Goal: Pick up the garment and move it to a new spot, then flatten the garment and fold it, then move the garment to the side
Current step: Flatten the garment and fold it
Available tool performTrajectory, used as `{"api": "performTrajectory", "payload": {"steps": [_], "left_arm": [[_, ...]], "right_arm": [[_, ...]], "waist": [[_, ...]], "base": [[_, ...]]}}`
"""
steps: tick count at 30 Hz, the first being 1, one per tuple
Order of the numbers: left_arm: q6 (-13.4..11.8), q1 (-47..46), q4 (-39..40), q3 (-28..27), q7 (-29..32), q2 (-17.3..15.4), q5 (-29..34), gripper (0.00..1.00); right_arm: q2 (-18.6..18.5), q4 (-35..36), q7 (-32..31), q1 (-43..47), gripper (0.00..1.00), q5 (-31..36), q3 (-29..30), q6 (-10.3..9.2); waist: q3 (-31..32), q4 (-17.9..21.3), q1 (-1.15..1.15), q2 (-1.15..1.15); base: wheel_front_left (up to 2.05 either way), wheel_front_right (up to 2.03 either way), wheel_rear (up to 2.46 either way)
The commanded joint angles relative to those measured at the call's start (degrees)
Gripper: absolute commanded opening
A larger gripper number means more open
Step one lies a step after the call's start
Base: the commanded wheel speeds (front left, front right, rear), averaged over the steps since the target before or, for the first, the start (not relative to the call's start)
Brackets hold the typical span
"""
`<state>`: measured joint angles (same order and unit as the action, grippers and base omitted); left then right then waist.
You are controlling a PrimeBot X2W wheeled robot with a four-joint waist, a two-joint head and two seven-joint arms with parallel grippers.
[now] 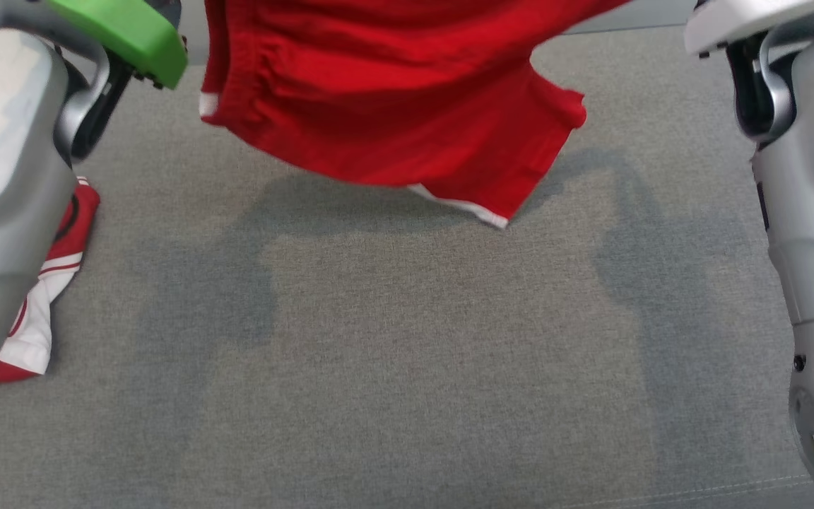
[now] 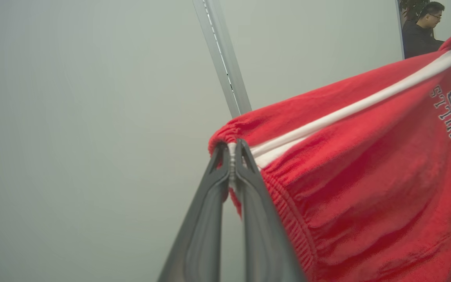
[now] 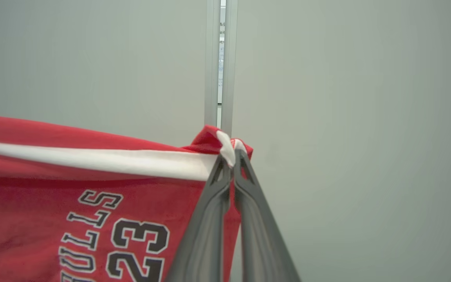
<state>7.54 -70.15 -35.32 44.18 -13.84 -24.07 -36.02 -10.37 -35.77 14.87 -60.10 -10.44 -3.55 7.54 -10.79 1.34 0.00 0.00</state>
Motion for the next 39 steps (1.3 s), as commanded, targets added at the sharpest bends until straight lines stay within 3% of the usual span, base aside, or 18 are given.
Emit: {"api": "performTrajectory", "payload": {"steps": [1, 6, 9, 17, 28, 39], "left_arm": [[-0.10, -2.18, -1.32, 0.00, -0.57, -0.16, 0.68, 0.00], [-0.10, -9.59, -3.74, 0.86, -1.40, 0.58, 3.38, 0.00], [-0.10, -12.15, -2.57, -1.40, -1.35, 1.27, 4.56, 0.00], [-0.10, -10.78, 3.61, -4.10, -1.30, 1.11, 4.94, 0.00], [-0.09, -0.55, 8.54, -6.67, -1.33, 2.93, -0.82, 0.00], [-0.10, 23.50, 12.84, -11.89, -1.34, 8.74, -1.87, 0.00]], "right_arm": [[-0.06, -1.80, -0.07, -2.31, 0.00, 1.18, 0.20, -0.10], [-0.25, -6.91, 0.21, -14.21, 0.00, 6.97, 2.67, -0.11], [-0.84, -8.77, 0.24, -18.98, 0.00, 11.95, 4.93, -0.11], [1.14, -8.84, 0.30, -23.45, 0.00, 18.05, 10.08, -0.11], [0.06, -2.64, 0.32, -12.85, 0.00, 11.37, 8.26, -0.11], [-4.60, 9.76, 0.33, 13.32, 0.00, -1.58, 6.23, -0.12]], "waist": [[-5.11, 0.43, 0.00, 0.00], [-8.83, 0.84, 0.00, 0.00], [-10.16, 0.98, 0.00, 0.00], [-16.20, 1.62, 0.00, 0.00], [-22.72, 2.11, 0.00, 0.00], [-17.84, 1.48, 0.00, 0.00]], "base": [[0.00, 0.00, 0.00], [0.00, 0.00, 0.00], [0.00, 0.00, 0.00], [0.00, 0.00, 0.00], [0.00, 0.00, 0.00], [0.00, 0.00, 0.00]]}}
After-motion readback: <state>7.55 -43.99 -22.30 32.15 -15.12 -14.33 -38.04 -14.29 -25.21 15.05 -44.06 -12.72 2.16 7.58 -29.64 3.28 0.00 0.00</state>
